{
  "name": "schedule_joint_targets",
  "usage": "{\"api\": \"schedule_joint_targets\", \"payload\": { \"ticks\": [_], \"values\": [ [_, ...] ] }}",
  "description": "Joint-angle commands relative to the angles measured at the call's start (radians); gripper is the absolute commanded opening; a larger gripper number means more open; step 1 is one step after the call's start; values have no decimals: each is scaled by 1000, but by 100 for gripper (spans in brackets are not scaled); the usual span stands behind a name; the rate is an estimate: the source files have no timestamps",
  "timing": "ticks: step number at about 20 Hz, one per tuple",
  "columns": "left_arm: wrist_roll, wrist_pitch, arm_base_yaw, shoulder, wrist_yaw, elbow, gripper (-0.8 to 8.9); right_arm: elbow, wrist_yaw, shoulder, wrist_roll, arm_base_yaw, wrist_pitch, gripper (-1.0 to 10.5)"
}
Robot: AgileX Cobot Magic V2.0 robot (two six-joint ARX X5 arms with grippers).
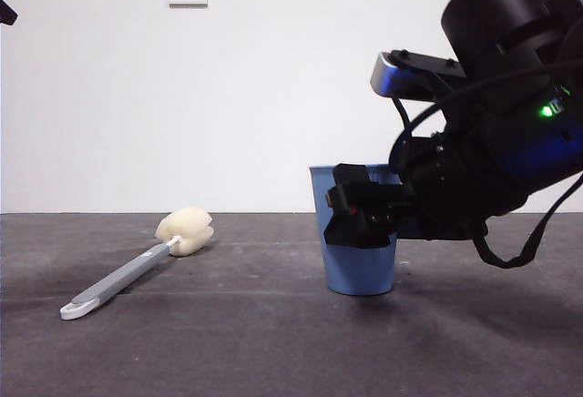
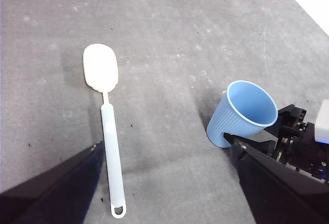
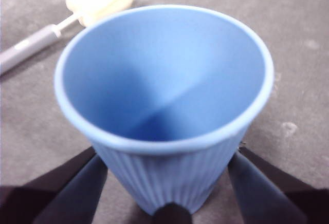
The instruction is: Pick up the cup brush,pick up the cup,insert the brush into the cup,clean the cup,put the cup brush back,put the cup back to the fixed position on the table
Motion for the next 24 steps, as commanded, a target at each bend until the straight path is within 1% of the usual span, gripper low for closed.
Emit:
{"api": "schedule_joint_targets", "payload": {
  "ticks": [1, 3, 6, 9, 10, 11, 12, 14, 15, 18, 22, 24],
  "values": [
    [16, 5, 1, -4, 1, -7, 417, -6, -4, 18, -2, -16, 10, -13],
    [16, 5, 1, -4, 1, -7, 417, -6, -27, 20, -1, -30, -2, -13],
    [16, 5, 1, -4, 1, -7, 417, -6, -32, 21, -3, -47, -61, -12],
    [16, 5, 1, -3, 1, -7, 417, -6, -82, 23, -8, -59, -116, -12],
    [16, 5, 1, -3, 1, -7, 417, -6, -85, 23, -2, -58, -135, -8],
    [16, 5, 1, -3, 1, -7, 417, -6, -105, 23, -1, -58, -159, 20],
    [16, 4, 1, -3, 1, -7, 417, -6, -107, 23, -1, -58, -182, 85],
    [16, 0, 1, -3, 1, -7, 417, -6, -108, 23, -1, -58, -217, 271],
    [16, -2, 1, -3, 1, -7, 417, -6, -108, 23, -1, -58, -227, 335],
    [16, -3, 1, -3, 1, -7, 417, -6, -108, 23, -1, -58, -240, 483],
    [16, -24, 1, -3, 1, -7, 417, -6, -108, 23, -1, -58, -240, 519],
    [16, -24, 1, -3, 0, -7, 417, -6, -108, 16, -2, -57, -241, 561]
  ]
}}
